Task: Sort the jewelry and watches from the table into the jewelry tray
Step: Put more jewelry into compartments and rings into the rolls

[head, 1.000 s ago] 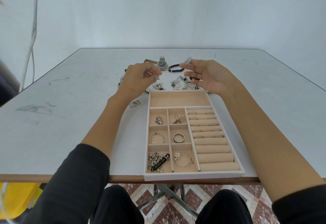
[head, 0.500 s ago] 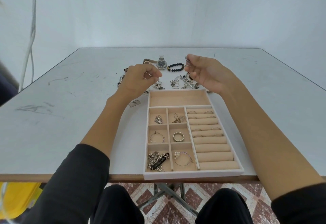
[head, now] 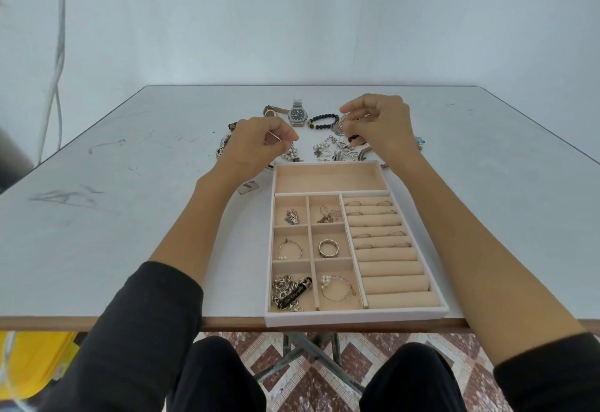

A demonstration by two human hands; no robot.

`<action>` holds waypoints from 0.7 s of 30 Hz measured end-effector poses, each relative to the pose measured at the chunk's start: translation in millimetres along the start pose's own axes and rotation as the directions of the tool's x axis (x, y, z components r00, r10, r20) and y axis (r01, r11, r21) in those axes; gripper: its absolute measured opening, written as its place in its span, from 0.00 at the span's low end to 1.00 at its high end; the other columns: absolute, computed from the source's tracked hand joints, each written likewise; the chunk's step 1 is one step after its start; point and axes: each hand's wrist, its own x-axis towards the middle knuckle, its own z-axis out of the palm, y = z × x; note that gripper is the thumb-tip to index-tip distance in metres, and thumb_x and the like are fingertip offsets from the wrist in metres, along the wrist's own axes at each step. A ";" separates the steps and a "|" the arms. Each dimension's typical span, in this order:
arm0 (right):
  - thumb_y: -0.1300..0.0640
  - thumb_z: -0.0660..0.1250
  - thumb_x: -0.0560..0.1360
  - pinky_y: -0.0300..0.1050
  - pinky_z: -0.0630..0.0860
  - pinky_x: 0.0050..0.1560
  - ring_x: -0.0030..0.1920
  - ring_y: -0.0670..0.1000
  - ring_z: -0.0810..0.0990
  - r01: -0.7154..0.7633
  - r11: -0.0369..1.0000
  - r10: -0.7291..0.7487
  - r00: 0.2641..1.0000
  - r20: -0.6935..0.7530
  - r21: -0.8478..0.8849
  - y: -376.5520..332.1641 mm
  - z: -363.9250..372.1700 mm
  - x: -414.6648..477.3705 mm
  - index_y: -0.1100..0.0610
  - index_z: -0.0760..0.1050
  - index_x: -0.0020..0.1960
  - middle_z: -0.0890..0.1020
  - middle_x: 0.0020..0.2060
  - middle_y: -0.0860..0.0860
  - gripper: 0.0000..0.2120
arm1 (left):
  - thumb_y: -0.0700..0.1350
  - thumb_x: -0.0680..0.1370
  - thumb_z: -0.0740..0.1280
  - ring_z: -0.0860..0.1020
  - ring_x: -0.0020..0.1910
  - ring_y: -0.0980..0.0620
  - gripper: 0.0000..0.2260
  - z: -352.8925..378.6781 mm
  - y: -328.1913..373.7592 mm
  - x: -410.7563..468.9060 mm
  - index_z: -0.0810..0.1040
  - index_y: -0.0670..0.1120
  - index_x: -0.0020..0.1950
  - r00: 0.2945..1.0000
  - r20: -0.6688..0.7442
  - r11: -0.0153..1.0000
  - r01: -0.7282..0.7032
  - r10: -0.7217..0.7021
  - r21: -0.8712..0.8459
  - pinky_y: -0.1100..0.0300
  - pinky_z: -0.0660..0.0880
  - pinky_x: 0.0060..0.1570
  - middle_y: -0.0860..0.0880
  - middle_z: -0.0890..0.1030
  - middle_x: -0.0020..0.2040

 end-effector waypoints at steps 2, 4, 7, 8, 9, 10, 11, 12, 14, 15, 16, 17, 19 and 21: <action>0.70 0.72 0.69 0.38 0.81 0.34 0.30 0.43 0.80 0.030 0.998 -0.030 1.000 0.007 -0.063 0.9 2.2 -2.1 0.60 0.83 0.44 0.83 0.34 0.53 0.07 | 0.38 0.75 0.69 0.78 0.38 0.61 0.06 0.2 0.0 -0.3 0.82 0.47 0.49 1.000 -0.004 1.000 -0.003 0.003 -0.005 0.61 0.77 0.50 0.58 0.81 0.41; 0.69 0.71 0.69 0.32 0.77 0.31 0.29 0.41 0.80 0.072 0.991 -0.070 0.997 0.018 -0.114 1.7 4.5 -4.7 0.61 0.82 0.42 0.83 0.34 0.55 0.05 | 0.37 0.75 0.69 0.78 0.36 0.65 0.06 0.2 0.0 -0.8 0.81 0.47 0.48 1.000 -0.013 1.000 -0.011 0.011 -0.006 0.62 0.77 0.50 0.58 0.81 0.41; 0.69 0.71 0.69 0.35 0.78 0.33 0.31 0.42 0.82 0.155 0.971 -0.155 0.988 0.012 -0.182 4.2 7.4 -5.5 0.60 0.81 0.39 0.83 0.37 0.56 0.05 | 0.37 0.75 0.69 0.79 0.35 0.65 0.06 -0.1 -0.6 -1.2 0.81 0.47 0.48 1.000 -0.023 1.000 -0.019 0.018 -0.004 0.60 0.78 0.50 0.54 0.82 0.42; 0.68 0.71 0.68 0.40 0.80 0.35 0.33 0.46 0.82 0.173 0.967 -0.175 0.985 0.002 -0.187 5.4 7.8 -5.2 0.60 0.80 0.38 0.83 0.38 0.56 0.05 | 0.37 0.75 0.69 0.79 0.36 0.63 0.07 -0.4 -0.8 -1.4 0.81 0.48 0.48 1.000 -0.023 1.000 -0.021 0.021 -0.002 0.58 0.78 0.50 0.53 0.82 0.43; 0.67 0.72 0.68 0.43 0.80 0.36 0.34 0.49 0.83 0.187 0.964 -0.193 0.981 -0.013 -0.191 6.2 7.9 -5.2 0.60 0.80 0.38 0.82 0.39 0.55 0.04 | 0.37 0.75 0.69 0.80 0.37 0.60 0.07 -0.4 -1.0 -1.6 0.81 0.48 0.48 0.999 -0.021 1.000 -0.024 0.024 0.002 0.56 0.79 0.50 0.52 0.82 0.43; 0.66 0.73 0.68 0.45 0.79 0.37 0.34 0.51 0.82 0.199 0.959 -0.209 0.977 -0.030 -0.203 6.8 7.7 -5.4 0.59 0.80 0.38 0.81 0.39 0.53 0.04 | 0.37 0.75 0.69 0.80 0.37 0.57 0.07 -0.5 -1.2 -1.8 0.81 0.49 0.47 1.000 -0.017 1.000 -0.026 0.026 0.007 0.54 0.79 0.50 0.52 0.82 0.43; 0.65 0.73 0.68 0.45 0.79 0.38 0.35 0.51 0.81 0.212 0.953 -0.227 0.973 -0.045 -0.219 6.9 7.3 -5.9 0.58 0.79 0.38 0.80 0.39 0.52 0.04 | 0.37 0.75 0.69 0.80 0.37 0.56 0.07 -0.4 -1.2 -2.0 0.80 0.49 0.47 1.000 -0.011 1.000 -0.028 0.028 0.013 0.53 0.79 0.50 0.52 0.82 0.43; 0.64 0.73 0.68 0.46 0.79 0.39 0.35 0.51 0.81 0.221 0.948 -0.240 0.969 -0.056 -0.231 7.0 6.8 -6.2 0.57 0.79 0.38 0.81 0.38 0.50 0.04 | 0.37 0.75 0.69 0.79 0.37 0.56 0.07 -0.3 -1.2 -2.3 0.81 0.49 0.47 1.000 -0.005 0.999 -0.029 0.029 0.017 0.52 0.79 0.49 0.53 0.82 0.42; 0.60 0.72 0.69 0.49 0.79 0.41 0.34 0.51 0.81 0.227 0.948 -0.248 0.966 -0.071 -0.225 6.4 6.1 -7.3 0.57 0.78 0.39 0.82 0.37 0.49 0.03 | 0.37 0.75 0.69 0.79 0.37 0.57 0.07 -0.3 -1.0 -2.6 0.81 0.48 0.48 1.000 0.001 0.999 -0.029 0.029 0.016 0.52 0.79 0.49 0.56 0.80 0.40; 0.58 0.73 0.70 0.49 0.79 0.41 0.34 0.51 0.81 0.220 0.954 -0.240 0.968 -0.080 -0.205 6.2 6.1 -7.4 0.57 0.78 0.39 0.82 0.36 0.49 0.04 | 0.37 0.75 0.69 0.79 0.37 0.56 0.07 -0.3 -1.0 -2.6 0.81 0.48 0.48 1.000 0.000 1.000 -0.027 0.027 0.012 0.51 0.79 0.49 0.57 0.80 0.40; 0.56 0.73 0.70 0.49 0.79 0.41 0.33 0.51 0.82 0.213 0.959 -0.233 0.968 -0.090 -0.190 5.9 6.3 -7.2 0.58 0.78 0.40 0.82 0.35 0.48 0.06 | 0.37 0.75 0.69 0.79 0.37 0.56 0.07 -0.1 -1.3 -2.6 0.81 0.48 0.49 1.000 -0.002 1.000 -0.024 0.024 0.009 0.52 0.79 0.49 0.57 0.80 0.40; 0.55 0.73 0.70 0.50 0.79 0.41 0.33 0.51 0.82 0.209 0.960 -0.230 0.968 -0.098 -0.188 5.7 6.8 -6.9 0.58 0.78 0.40 0.82 0.35 0.47 0.07 | 0.37 0.75 0.68 0.79 0.37 0.56 0.08 0.2 -1.5 -2.5 0.81 0.48 0.49 1.000 -0.004 1.000 -0.021 0.021 0.007 0.52 0.80 0.49 0.56 0.80 0.40; 0.57 0.72 0.70 0.51 0.79 0.43 0.35 0.49 0.81 0.213 0.953 -0.241 0.964 -0.114 -0.217 5.7 7.9 -6.9 0.56 0.78 0.40 0.81 0.35 0.45 0.04 | 0.36 0.76 0.67 0.79 0.38 0.55 0.08 1.2 -1.9 -1.9 0.80 0.48 0.51 1.000 -0.004 1.000 -0.014 0.014 0.003 0.52 0.80 0.48 0.54 0.80 0.40; 0.58 0.72 0.69 0.50 0.77 0.45 0.37 0.49 0.80 0.212 0.945 -0.251 0.958 -0.135 -0.249 5.4 8.4 -7.8 0.54 0.78 0.40 0.81 0.37 0.43 0.03 | 0.34 0.77 0.65 0.80 0.40 0.52 0.09 2.7 -0.8 -1.8 0.80 0.46 0.51 1.000 0.004 1.000 -0.001 0.001 -0.012 0.53 0.80 0.48 0.49 0.81 0.42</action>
